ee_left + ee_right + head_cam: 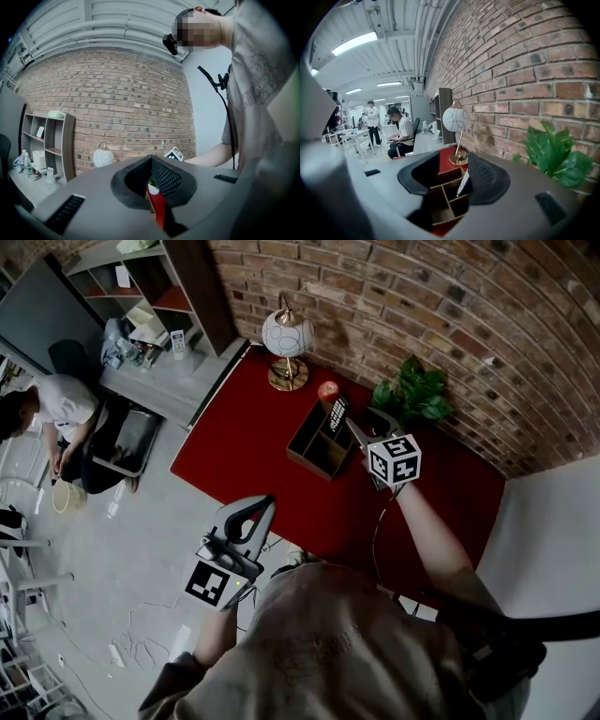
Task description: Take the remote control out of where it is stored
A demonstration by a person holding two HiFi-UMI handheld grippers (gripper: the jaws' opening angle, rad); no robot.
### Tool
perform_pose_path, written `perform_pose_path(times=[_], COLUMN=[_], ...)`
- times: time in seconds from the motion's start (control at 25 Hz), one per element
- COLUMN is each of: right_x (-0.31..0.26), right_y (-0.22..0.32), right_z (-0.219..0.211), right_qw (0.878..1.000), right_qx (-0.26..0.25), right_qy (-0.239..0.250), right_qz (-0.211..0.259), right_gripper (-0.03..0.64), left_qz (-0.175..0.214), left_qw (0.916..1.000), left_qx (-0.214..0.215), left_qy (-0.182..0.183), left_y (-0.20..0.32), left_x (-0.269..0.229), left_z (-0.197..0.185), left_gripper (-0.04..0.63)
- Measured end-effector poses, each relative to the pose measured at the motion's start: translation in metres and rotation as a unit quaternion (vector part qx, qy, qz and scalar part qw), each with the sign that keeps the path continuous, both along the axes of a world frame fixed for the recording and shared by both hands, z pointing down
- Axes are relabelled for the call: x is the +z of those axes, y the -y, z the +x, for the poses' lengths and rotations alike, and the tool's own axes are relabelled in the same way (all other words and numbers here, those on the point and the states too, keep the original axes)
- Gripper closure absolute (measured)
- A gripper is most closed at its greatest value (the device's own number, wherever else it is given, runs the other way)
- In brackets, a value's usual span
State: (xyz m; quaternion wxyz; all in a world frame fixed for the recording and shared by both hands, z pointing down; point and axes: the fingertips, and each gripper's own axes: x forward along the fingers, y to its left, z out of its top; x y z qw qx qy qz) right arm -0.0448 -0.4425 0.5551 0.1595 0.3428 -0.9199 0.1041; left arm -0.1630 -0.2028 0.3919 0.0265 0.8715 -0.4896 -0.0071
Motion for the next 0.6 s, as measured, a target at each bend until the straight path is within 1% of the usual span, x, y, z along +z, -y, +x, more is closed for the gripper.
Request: perform_pose_path(times=[0.2, 0.28, 0.36, 0.6], right_x=[0.035, 0.048, 0.058, 0.084], right_y=[0.019, 0.027, 0.034, 0.054], right_z=[-0.008, -0.01, -0.01, -0.02], right_qw=[0.999, 0.998, 0.997, 0.992], right_qx=[0.014, 0.02, 0.025, 0.043], right_qy=[-0.015, -0.037, -0.055, -0.076], right_qz=[-0.049, -0.054, -0.056, -0.086], right_gripper=[0.407, 0.382, 0.371, 0.357], left_qz=[-0.003, -0.007, -0.011, -0.021], left_qw=[0.9999, 0.9998, 0.9999, 0.9996], left_qx=[-0.005, -0.006, -0.007, -0.015], left_qy=[-0.013, -0.015, -0.012, -0.012], left_y=[-0.002, -0.003, -0.003, 0.002], left_x=[0.002, 0.003, 0.006, 0.014], left_z=[-0.004, -0.004, -0.006, -0.015], left_gripper=[0.597, 0.597, 0.597, 0.597])
